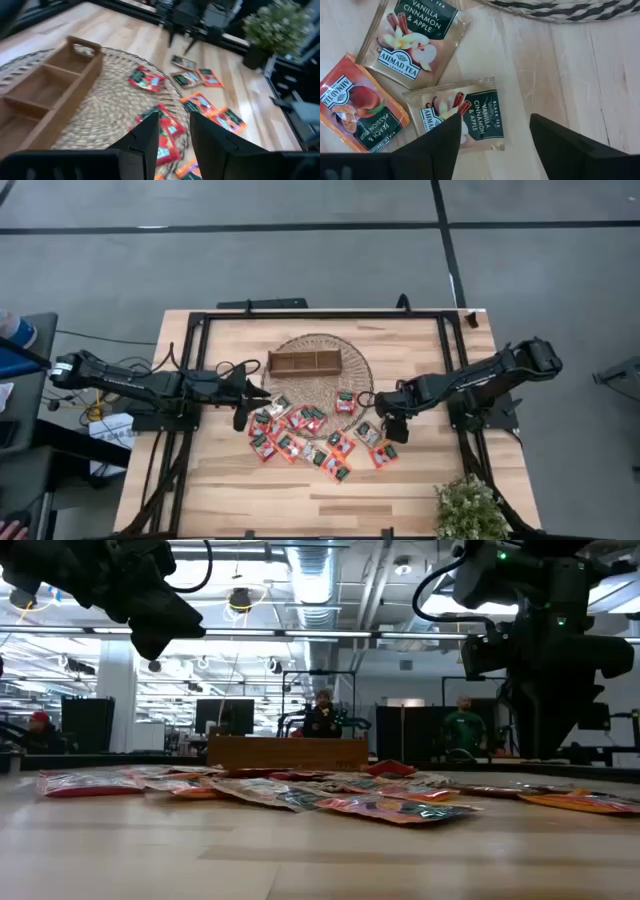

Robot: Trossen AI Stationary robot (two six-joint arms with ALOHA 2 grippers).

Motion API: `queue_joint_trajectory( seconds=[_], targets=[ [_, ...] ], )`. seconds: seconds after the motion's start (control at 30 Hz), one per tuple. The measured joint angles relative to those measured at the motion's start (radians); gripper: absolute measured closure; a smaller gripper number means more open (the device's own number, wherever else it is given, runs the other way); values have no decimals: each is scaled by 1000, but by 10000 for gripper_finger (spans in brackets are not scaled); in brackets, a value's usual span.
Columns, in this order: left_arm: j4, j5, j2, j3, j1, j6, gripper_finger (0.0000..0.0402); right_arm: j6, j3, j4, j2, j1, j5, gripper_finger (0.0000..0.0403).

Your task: Pick & Place Tea

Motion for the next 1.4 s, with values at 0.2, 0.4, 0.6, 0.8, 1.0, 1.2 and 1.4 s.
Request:
queue_joint_trajectory(
  seconds=[0.2,0.4,0.6,0.8,1.0,1.2,1.4],
  targets=[
    [-15,59,0,0,0,47,300,0,0,0,0,0,0,159],
    [-23,61,0,0,0,45,300,1,0,2,40,2,0,159],
    [-29,61,0,0,0,41,300,1,6,8,149,2,-3,159],
    [-30,61,0,0,0,26,300,0,13,-2,211,-1,-15,160],
    [-30,61,0,0,0,18,300,-4,0,10,178,-3,-15,218],
    [-30,61,0,0,0,17,300,-24,-1,2,164,-24,-31,368],
    [-30,61,0,0,0,16,300,-48,-1,-1,164,-36,-34,392]
  ],
)
